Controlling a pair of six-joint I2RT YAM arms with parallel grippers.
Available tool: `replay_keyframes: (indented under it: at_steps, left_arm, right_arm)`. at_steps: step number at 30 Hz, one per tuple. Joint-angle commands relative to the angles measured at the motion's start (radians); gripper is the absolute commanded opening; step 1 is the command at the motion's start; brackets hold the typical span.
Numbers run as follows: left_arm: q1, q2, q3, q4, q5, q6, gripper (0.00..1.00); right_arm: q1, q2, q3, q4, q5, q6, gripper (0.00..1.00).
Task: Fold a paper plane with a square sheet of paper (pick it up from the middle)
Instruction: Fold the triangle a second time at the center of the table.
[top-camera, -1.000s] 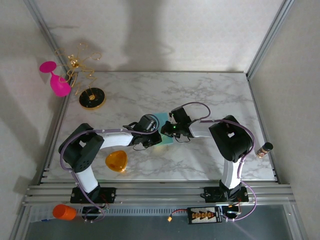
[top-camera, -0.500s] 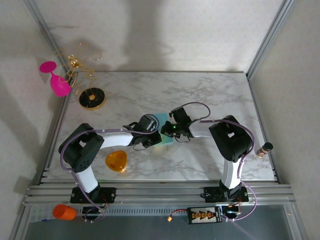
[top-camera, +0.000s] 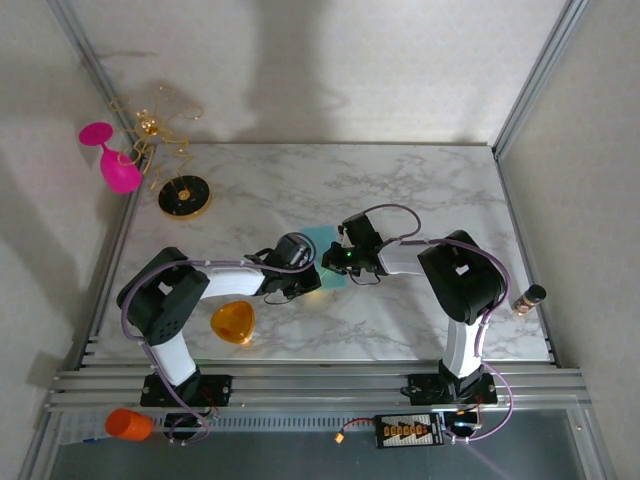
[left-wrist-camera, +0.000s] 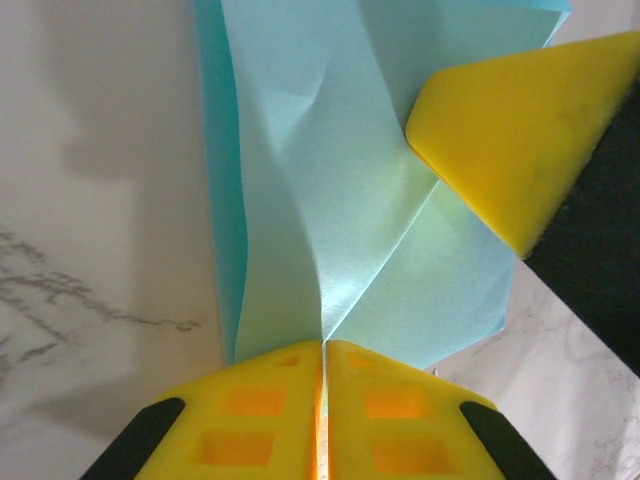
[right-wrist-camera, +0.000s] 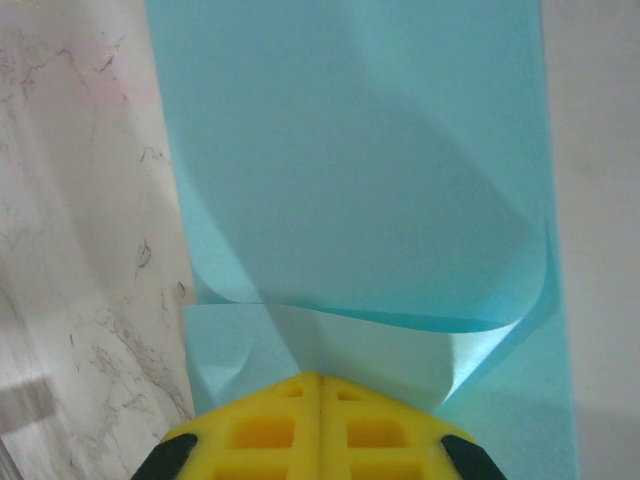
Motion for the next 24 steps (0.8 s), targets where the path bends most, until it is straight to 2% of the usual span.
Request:
replay_keyframes:
  at_steps: [1,7,19,24]
  left_arm:
    - [-0.003,-0.008,-0.002,-0.033,0.003,-0.006,0.11]
    - [0.002,-0.066,0.072,-0.071,-0.025,0.029,0.12]
    - [0.026,0.028,0.071,-0.056,-0.018,0.028,0.10]
    - [0.026,0.033,0.042,-0.090,-0.052,0.039,0.09]
  right_arm:
    - [-0.007,0.090,-0.044,-0.192,0.118,-0.013,0.00]
    - [-0.007,0.087,-0.044,-0.192,0.118,-0.014,0.00]
    - [-0.006,0.084,-0.044,-0.189,0.114,-0.011,0.00]
    - [-0.006,0.076,-0.045,-0.190,0.113,-0.011,0.00]
